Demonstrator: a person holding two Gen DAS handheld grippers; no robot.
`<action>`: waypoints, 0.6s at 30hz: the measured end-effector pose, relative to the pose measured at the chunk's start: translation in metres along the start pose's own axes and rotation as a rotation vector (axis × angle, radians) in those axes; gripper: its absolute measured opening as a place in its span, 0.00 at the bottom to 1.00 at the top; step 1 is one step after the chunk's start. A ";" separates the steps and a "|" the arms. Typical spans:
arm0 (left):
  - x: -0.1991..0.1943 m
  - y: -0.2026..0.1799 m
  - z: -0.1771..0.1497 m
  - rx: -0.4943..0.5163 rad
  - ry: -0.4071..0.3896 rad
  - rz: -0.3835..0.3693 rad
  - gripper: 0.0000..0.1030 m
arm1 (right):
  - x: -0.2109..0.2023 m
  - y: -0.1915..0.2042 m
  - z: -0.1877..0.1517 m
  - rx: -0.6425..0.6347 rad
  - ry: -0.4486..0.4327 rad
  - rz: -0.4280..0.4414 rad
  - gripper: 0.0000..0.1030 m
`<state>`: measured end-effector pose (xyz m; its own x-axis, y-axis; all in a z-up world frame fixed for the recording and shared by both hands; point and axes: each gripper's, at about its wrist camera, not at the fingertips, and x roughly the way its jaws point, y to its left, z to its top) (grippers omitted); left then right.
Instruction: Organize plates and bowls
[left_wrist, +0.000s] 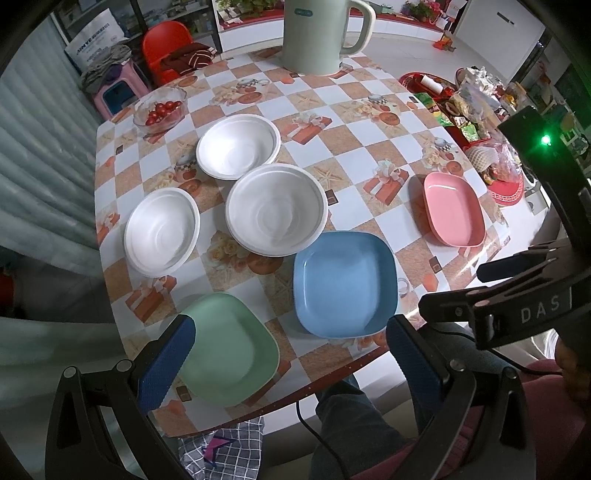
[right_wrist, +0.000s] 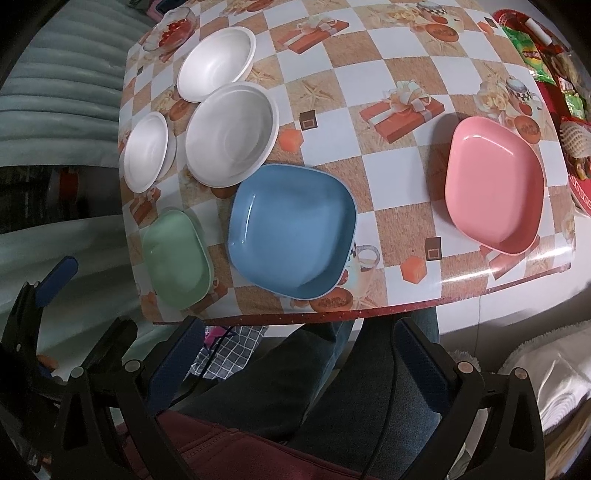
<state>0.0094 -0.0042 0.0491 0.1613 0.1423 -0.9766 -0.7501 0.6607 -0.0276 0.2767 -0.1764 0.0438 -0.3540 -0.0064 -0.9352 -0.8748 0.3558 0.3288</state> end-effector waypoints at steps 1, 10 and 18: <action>0.002 0.000 -0.001 -0.001 0.008 -0.001 1.00 | 0.001 0.000 0.000 0.001 0.001 0.002 1.00; 0.013 0.013 -0.007 -0.009 0.047 0.017 1.00 | 0.011 -0.011 0.000 0.058 0.026 0.042 1.00; 0.038 0.024 -0.013 -0.026 0.109 0.026 1.00 | 0.034 -0.025 0.000 0.107 0.064 0.020 1.00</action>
<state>-0.0107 0.0072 0.0086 0.0717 0.0768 -0.9945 -0.7699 0.6381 -0.0063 0.2864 -0.1857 0.0044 -0.3944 -0.0563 -0.9172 -0.8283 0.4541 0.3283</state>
